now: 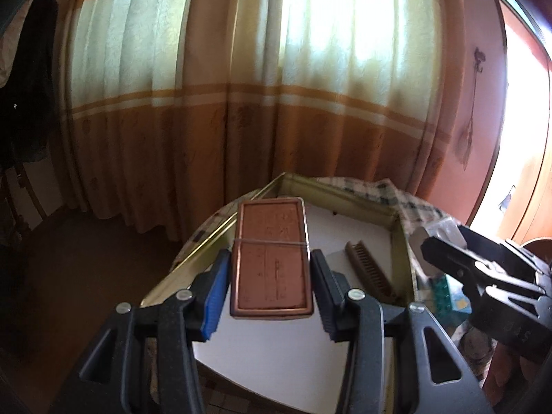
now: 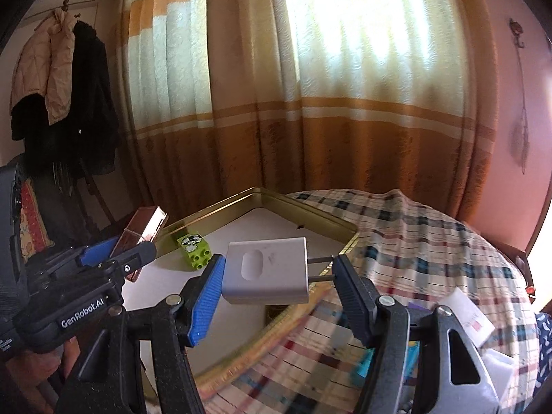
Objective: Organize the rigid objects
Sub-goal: 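Carry the copper card case in the left tool over the tin tray while the right tool carries the charger, then open the left tool to drop the card case into the tray while the right tool releases the charger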
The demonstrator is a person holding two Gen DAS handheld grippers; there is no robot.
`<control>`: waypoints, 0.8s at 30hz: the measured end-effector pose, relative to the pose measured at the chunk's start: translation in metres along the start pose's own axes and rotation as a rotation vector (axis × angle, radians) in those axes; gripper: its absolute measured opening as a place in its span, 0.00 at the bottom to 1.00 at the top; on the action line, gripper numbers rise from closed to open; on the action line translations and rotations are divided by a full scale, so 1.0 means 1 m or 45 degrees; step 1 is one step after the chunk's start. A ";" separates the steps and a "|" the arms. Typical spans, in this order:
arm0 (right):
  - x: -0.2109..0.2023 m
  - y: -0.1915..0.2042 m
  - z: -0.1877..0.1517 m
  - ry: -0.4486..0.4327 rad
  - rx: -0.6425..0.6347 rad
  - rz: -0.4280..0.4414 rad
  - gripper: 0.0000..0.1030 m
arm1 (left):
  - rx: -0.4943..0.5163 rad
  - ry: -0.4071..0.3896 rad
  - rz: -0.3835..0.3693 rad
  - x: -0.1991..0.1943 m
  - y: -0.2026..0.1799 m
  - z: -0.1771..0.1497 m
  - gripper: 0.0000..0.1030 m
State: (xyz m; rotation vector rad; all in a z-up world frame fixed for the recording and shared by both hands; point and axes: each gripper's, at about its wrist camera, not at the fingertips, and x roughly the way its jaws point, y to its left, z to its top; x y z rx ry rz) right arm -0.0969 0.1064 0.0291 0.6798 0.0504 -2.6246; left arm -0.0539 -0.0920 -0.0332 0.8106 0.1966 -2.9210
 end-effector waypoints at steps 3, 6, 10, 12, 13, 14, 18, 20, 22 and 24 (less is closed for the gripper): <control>0.015 0.005 0.002 0.031 -0.005 0.008 0.64 | 0.016 0.039 0.019 0.008 0.002 0.002 0.44; 0.028 0.011 0.005 0.065 -0.025 0.017 0.64 | 0.035 0.077 0.023 0.016 0.003 0.000 0.44; 0.045 0.018 0.007 0.120 -0.059 0.028 0.64 | 0.045 0.115 0.024 0.021 0.001 -0.004 0.44; 0.051 0.021 0.006 0.150 -0.070 0.030 0.64 | 0.055 0.135 0.021 0.023 0.001 -0.005 0.44; 0.054 0.023 0.005 0.162 -0.074 0.028 0.64 | 0.054 0.141 0.024 0.024 0.001 -0.005 0.44; 0.056 0.023 0.005 0.171 -0.076 0.026 0.64 | 0.052 0.151 0.025 0.026 0.002 -0.006 0.44; 0.064 0.025 0.002 0.202 -0.080 0.033 0.64 | 0.044 0.194 0.038 0.031 0.005 -0.009 0.44; 0.068 0.027 0.002 0.220 -0.083 0.047 0.64 | 0.027 0.215 0.046 0.035 0.008 -0.010 0.44; 0.071 0.029 0.002 0.225 -0.085 0.051 0.64 | 0.013 0.229 0.039 0.038 0.011 -0.011 0.44; 0.073 0.029 0.002 0.228 -0.078 0.059 0.64 | 0.011 0.233 0.052 0.040 0.013 -0.011 0.45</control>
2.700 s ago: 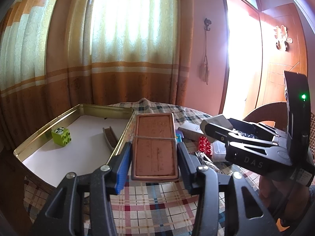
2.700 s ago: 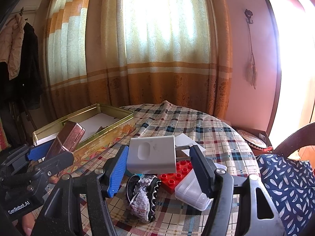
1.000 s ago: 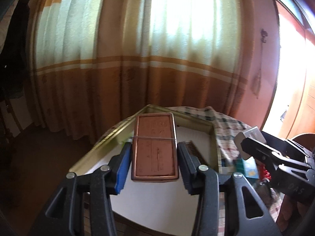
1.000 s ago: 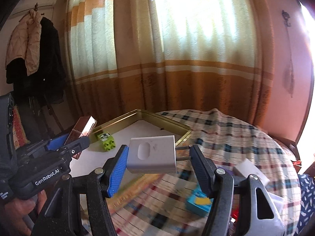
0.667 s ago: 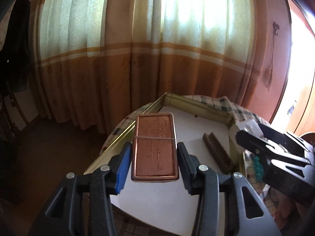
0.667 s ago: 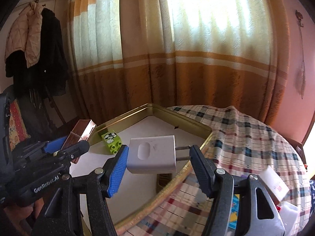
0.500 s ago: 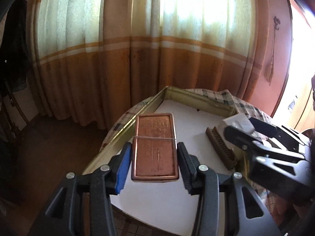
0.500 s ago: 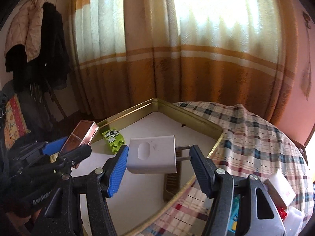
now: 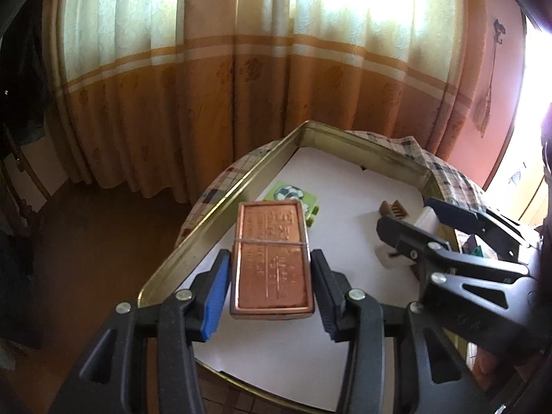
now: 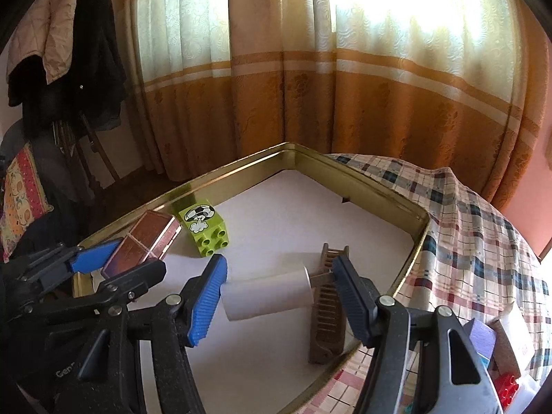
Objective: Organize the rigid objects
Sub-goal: 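Open the left tool to drop the card case into the tray while the right tool releases the charger, then move the left tool to the blue printed Duplo block while the right tool reaches the dark geode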
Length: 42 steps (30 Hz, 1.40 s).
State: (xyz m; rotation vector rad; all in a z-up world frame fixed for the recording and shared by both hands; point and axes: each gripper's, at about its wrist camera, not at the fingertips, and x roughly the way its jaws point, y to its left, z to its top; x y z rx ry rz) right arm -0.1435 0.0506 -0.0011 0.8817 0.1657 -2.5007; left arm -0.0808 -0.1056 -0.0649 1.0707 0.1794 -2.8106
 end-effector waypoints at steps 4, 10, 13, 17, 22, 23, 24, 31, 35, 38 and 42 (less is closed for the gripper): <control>-0.001 0.001 0.001 -0.006 -0.001 0.010 0.64 | -0.018 -0.015 0.035 -0.002 0.004 0.002 0.61; -0.028 -0.007 0.002 -0.069 0.016 0.008 0.70 | -0.051 -0.046 0.003 -0.011 0.005 0.003 0.78; -0.049 -0.013 -0.002 -0.105 0.028 -0.002 0.70 | -0.046 -0.076 0.020 -0.017 -0.001 0.001 0.93; -0.068 -0.021 -0.012 -0.117 0.026 -0.017 0.71 | -0.049 -0.099 0.015 -0.025 -0.007 0.000 0.94; -0.093 -0.032 -0.035 -0.122 -0.001 -0.075 0.71 | -0.051 -0.139 -0.014 -0.041 -0.022 -0.005 0.94; -0.099 -0.037 -0.042 -0.120 -0.002 -0.087 0.71 | -0.043 -0.146 -0.028 -0.044 -0.028 -0.007 0.94; -0.106 -0.041 -0.049 -0.117 -0.002 -0.105 0.71 | -0.036 -0.149 -0.035 -0.047 -0.032 -0.008 0.94; -0.140 -0.084 -0.092 -0.093 0.086 -0.227 0.71 | 0.082 -0.191 -0.130 -0.071 -0.083 -0.023 0.94; -0.152 -0.106 -0.116 -0.073 0.142 -0.292 0.71 | 0.172 -0.203 -0.165 -0.078 -0.108 -0.035 0.97; -0.151 -0.116 -0.125 -0.056 0.176 -0.316 0.71 | 0.202 -0.183 -0.214 -0.078 -0.122 -0.046 0.97; -0.147 -0.115 -0.130 -0.039 0.197 -0.283 0.71 | 0.252 -0.173 -0.213 -0.076 -0.134 -0.053 0.97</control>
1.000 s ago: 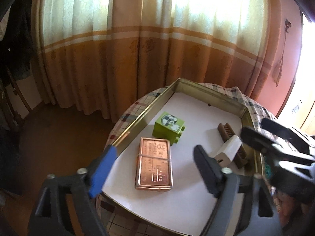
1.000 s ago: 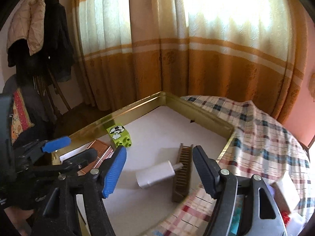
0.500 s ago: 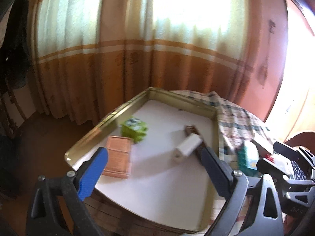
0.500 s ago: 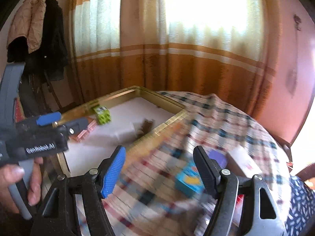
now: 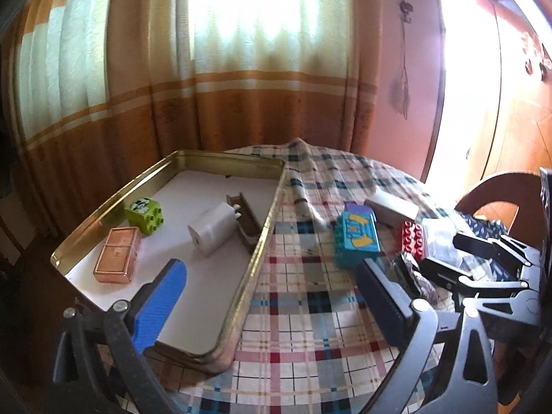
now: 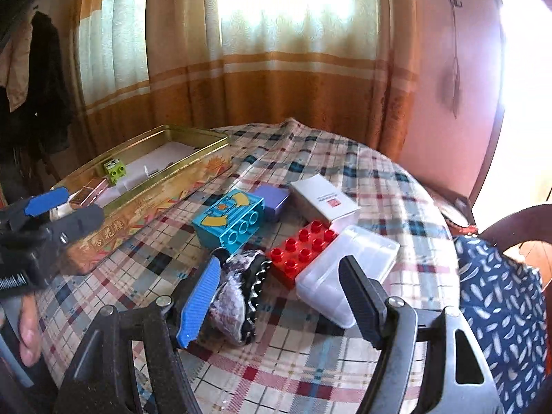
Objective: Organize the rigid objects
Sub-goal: 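Move the left tool to the blue printed Duplo block while the right tool reaches the dark geode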
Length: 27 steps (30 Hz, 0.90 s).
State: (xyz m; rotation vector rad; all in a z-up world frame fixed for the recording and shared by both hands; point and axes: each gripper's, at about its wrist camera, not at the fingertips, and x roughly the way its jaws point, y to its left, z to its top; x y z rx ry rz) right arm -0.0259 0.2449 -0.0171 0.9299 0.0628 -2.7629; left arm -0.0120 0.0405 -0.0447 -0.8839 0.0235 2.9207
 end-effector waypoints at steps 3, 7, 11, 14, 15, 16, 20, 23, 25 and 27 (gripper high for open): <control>0.003 0.014 -0.004 0.012 -0.040 0.052 0.71 | -0.015 0.005 -0.005 0.001 0.001 -0.002 0.97; 0.010 0.024 -0.007 0.062 -0.081 0.080 0.71 | -0.028 0.010 -0.007 0.002 0.003 -0.003 0.97; 0.021 0.019 -0.004 0.134 -0.038 0.112 0.71 | -0.015 0.013 -0.017 0.004 0.000 -0.005 0.97; 0.031 0.017 -0.003 0.198 -0.021 0.136 0.58 | -0.008 0.015 -0.022 0.004 -0.002 -0.006 0.97; 0.033 0.017 -0.004 0.213 -0.024 0.142 0.53 | -0.007 0.016 -0.024 0.004 -0.002 -0.006 0.97; 0.033 0.017 -0.004 0.214 -0.025 0.145 0.45 | -0.006 0.017 -0.026 0.005 -0.002 -0.006 0.97; 0.022 0.022 -0.003 0.130 -0.054 0.140 0.44 | 0.005 0.012 -0.030 0.005 -0.004 -0.002 0.97; 0.014 0.018 0.005 0.042 -0.031 0.113 0.44 | 0.026 0.000 -0.026 0.007 -0.008 0.003 0.97; 0.007 0.014 0.012 -0.022 -0.016 0.078 0.44 | 0.040 -0.005 -0.022 0.008 -0.012 0.006 0.97; 0.003 0.007 0.021 -0.076 0.020 0.025 0.44 | 0.050 -0.004 -0.021 0.011 -0.017 0.009 0.97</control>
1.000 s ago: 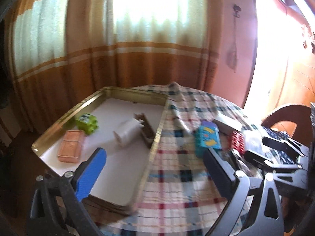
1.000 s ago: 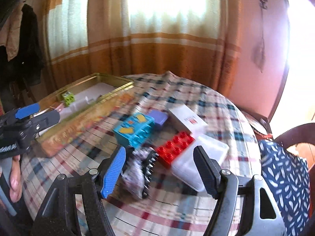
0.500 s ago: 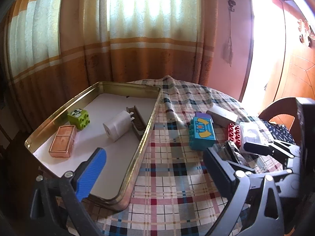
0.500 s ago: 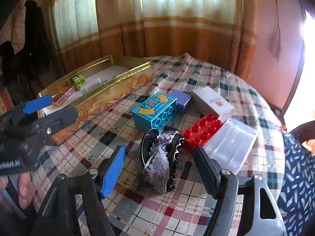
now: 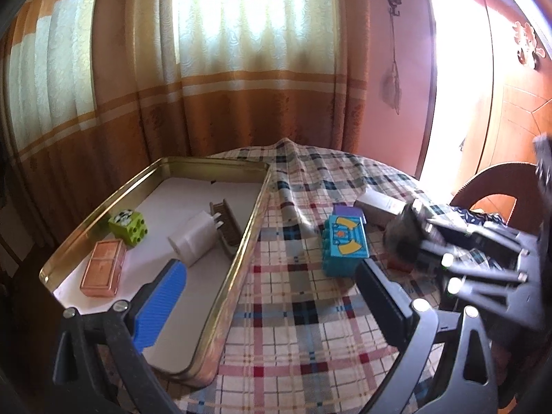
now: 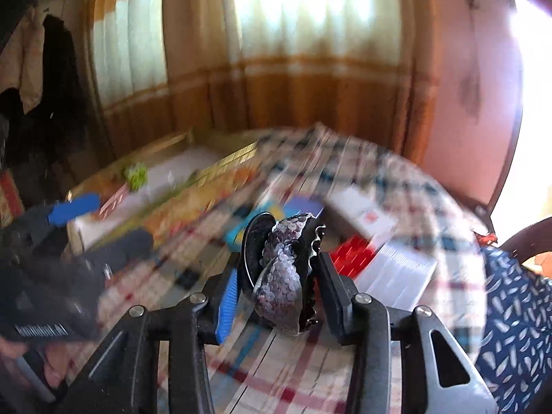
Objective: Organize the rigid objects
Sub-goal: 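Move the left tool to the blue printed Duplo block while the right tool reaches the dark geode, then close the left tool on the blue Duplo block while the right tool grasps the geode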
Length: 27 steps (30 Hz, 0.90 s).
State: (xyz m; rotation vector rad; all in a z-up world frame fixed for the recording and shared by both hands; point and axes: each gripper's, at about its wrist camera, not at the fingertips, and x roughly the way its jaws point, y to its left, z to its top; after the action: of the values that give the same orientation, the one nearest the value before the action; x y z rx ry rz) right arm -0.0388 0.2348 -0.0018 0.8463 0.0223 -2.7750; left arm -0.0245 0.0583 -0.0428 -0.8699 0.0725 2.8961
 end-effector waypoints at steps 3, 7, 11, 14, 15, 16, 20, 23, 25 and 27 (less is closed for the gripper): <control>0.006 -0.014 0.010 -0.021 0.078 -0.054 0.44 | 0.032 -0.001 -0.019 0.005 -0.012 0.006 0.97; 0.014 -0.025 0.018 -0.026 0.140 -0.111 0.44 | 0.082 0.008 -0.053 0.016 -0.029 0.012 0.96; 0.020 -0.030 0.023 -0.035 0.157 -0.154 0.44 | 0.102 0.046 -0.082 0.030 -0.039 0.016 0.91; 0.022 -0.035 0.025 -0.037 0.181 -0.159 0.44 | 0.096 0.089 -0.110 0.043 -0.042 0.018 0.87; 0.022 -0.035 0.026 -0.041 0.184 -0.163 0.44 | 0.097 0.099 -0.112 0.046 -0.043 0.018 0.84; 0.021 -0.035 0.026 -0.043 0.185 -0.166 0.44 | 0.102 0.119 -0.121 0.051 -0.044 0.019 0.82; 0.023 -0.038 0.025 -0.047 0.195 -0.177 0.44 | 0.119 0.182 -0.158 0.064 -0.049 0.021 0.79; 0.024 -0.039 0.025 -0.052 0.198 -0.182 0.44 | 0.135 0.195 -0.160 0.071 -0.052 0.024 0.76; 0.024 -0.039 0.024 -0.054 0.195 -0.180 0.44 | 0.163 0.225 -0.163 0.078 -0.056 0.024 0.75; 0.023 -0.038 0.024 -0.055 0.192 -0.180 0.44 | 0.173 0.267 -0.182 0.085 -0.059 0.024 0.72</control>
State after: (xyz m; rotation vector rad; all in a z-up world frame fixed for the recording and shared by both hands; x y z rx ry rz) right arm -0.0797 0.2645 0.0032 0.8509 -0.1415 -2.9571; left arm -0.1006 0.1268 -0.0702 -1.1015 0.2135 2.6258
